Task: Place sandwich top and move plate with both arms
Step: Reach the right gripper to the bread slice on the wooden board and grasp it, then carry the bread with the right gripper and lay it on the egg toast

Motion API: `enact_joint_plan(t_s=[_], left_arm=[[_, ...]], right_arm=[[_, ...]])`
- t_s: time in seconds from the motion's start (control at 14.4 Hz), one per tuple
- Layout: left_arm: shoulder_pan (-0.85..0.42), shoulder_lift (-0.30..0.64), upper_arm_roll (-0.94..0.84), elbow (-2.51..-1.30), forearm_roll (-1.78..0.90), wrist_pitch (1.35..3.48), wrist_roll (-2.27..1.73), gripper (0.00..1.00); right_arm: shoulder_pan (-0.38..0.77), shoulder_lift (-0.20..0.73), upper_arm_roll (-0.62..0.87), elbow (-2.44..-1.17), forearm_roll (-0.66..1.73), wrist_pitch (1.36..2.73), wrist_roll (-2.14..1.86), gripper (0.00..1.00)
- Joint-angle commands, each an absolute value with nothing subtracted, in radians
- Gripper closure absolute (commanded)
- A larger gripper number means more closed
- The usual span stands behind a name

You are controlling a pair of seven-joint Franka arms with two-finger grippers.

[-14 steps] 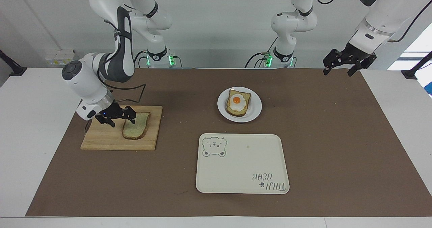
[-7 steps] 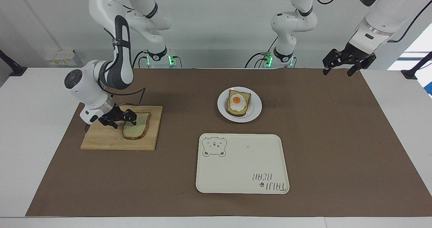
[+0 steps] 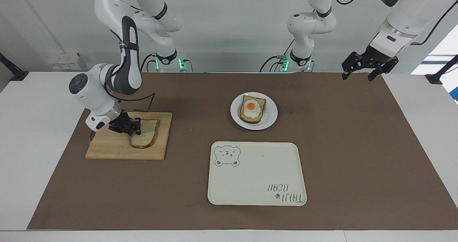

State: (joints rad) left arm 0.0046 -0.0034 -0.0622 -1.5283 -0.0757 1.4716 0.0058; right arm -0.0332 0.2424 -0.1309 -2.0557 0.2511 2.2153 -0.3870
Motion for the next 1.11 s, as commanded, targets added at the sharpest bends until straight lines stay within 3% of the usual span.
enact_joint_plan(t_s=[0.0,0.56,1.04], left_arm=[[-0.008,-0.029,-0.052,-1.563,-0.087,1.486,0.008,0.00],[-0.008,-0.037,-0.051,-1.592,-0.089,1.508,0.009,0.00],[-0.008,-0.038,-0.051,-1.598,-0.089,1.511,0.011,0.00]], right_arm=[[-0.034,0.239,-0.121,-2.075,0.275,2.235,-0.374,1.00],[-0.035,0.224,-0.121,-2.059,0.275,2.204,-0.374,1.00],[-0.037,0.149,-0.120,-1.968,0.273,1.999,-0.374,1.00]])
